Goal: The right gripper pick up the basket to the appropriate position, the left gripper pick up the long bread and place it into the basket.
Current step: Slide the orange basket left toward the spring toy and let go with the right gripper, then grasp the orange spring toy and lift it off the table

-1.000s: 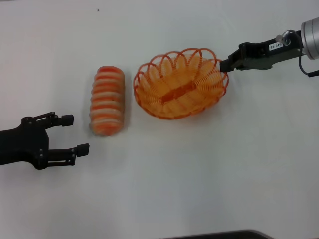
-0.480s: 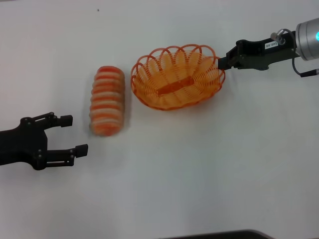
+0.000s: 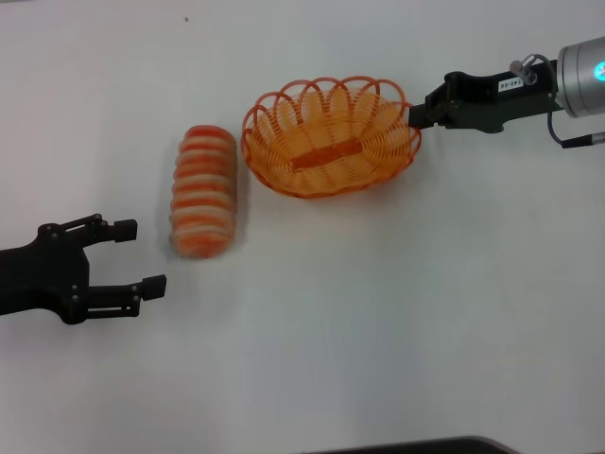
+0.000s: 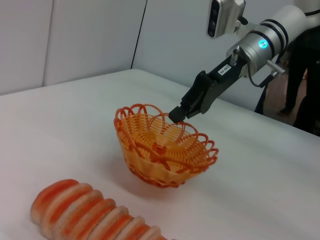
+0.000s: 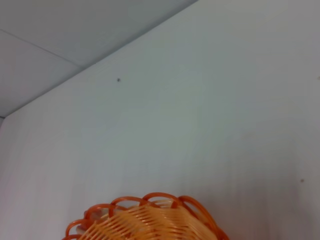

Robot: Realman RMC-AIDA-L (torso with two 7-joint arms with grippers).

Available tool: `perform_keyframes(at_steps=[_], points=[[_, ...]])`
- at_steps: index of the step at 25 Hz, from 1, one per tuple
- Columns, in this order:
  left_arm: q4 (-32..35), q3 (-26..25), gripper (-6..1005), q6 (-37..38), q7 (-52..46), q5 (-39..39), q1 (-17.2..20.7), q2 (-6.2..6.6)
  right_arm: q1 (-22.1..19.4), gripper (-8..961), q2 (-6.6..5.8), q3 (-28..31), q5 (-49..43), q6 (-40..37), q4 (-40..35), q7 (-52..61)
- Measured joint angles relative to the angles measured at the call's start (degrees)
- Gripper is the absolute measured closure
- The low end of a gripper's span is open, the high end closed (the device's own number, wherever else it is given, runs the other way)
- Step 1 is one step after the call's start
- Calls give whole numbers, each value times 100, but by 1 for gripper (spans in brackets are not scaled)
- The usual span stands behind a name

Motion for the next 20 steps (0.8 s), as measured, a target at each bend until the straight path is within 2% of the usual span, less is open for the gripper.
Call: perform_keyframes(at_steps=[11,16,20], points=[[0,17,81,0,0,12,-3,0,-234,753,-4,23,503,-4,41,114],[0,8,82,8,0,-28,-6,-7,-361,605,-10,32,717,-81,3,62],[0,6,82,-11,-1,-36,-7,-28,-689,473,-70,95,1646,-160,-110,-544]])
